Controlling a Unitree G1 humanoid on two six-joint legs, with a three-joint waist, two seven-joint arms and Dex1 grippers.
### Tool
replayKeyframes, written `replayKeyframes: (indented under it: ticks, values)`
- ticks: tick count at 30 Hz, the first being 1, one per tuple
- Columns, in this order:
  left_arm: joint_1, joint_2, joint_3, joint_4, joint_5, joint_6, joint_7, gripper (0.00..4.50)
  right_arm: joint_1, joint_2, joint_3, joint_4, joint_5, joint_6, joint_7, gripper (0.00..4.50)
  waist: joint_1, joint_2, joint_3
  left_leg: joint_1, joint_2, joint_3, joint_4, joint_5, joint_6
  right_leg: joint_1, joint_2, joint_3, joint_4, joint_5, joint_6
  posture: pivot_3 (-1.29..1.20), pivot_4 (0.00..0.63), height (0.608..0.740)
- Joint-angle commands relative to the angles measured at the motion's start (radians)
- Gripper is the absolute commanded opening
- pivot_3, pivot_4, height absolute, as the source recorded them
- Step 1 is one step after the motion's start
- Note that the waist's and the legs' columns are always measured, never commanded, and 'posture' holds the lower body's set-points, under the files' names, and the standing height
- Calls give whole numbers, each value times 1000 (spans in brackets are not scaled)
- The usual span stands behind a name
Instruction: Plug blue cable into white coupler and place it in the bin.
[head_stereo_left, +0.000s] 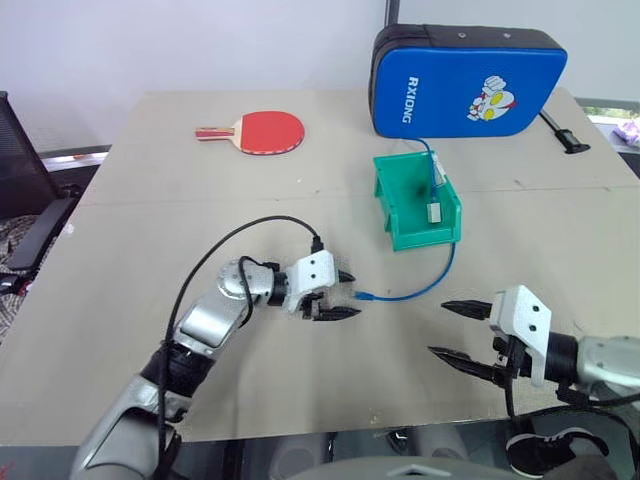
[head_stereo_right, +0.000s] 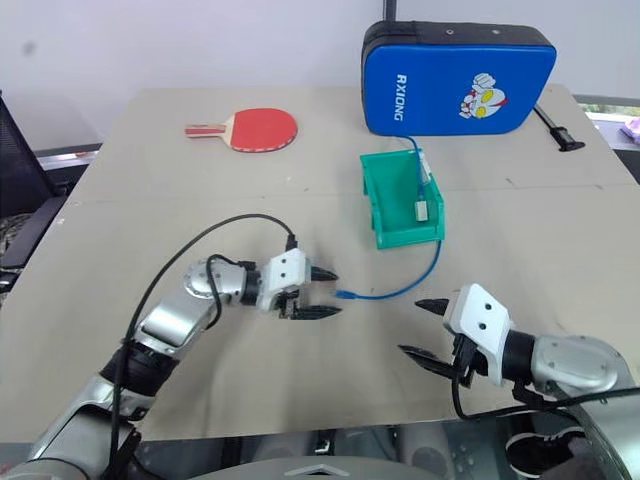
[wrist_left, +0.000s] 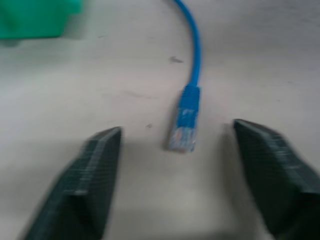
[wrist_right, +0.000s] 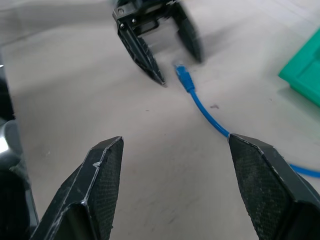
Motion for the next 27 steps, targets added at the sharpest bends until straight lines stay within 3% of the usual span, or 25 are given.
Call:
replayKeyframes:
  ticks: [1,4,6,10,14,22,27]
  values:
    - [-19,-6,-19,22,20,-59,-57,1444,20,26,5,-48,11,15,-69,3245,1,0,0,0,0,0,0,0,0,0,0,0,0,0,0,0,150,740]
    - [-32,-16,0,12,-12,-33,-86,51,20,99,25,-45,77,57,-131,3245,1,0,0,0,0,0,2,0,0,0,0,1,0,0,-1,0,150,740]
    - [-37,-27,28,-18,-74,48,-103,16,19,145,26,-40,130,86,-163,3245,2,0,0,0,1,-1,2,0,0,1,0,1,0,0,0,0,150,740]
    - [-85,-23,188,-171,-480,567,-105,16,7,284,-22,-3,406,162,-267,3245,1,-2,1,-2,2,-2,3,0,0,0,0,0,1,1,2,0,150,740]
    - [-103,-36,300,-238,-684,806,-19,16,-36,334,-42,28,611,196,-388,3245,-6,-1,0,-1,3,-4,4,0,0,1,0,-1,1,1,1,0,150,740]
    - [-80,-55,362,-319,-821,943,83,16,-191,406,-8,112,880,142,-592,3245,-19,-1,0,-1,2,-4,4,0,0,1,0,0,2,2,3,0,150,740]
    - [-65,-61,361,-344,-846,949,103,16,-240,383,28,148,963,134,-638,3245,-18,-1,0,-1,1,-4,4,0,0,1,0,0,2,4,-1,0,150,740]
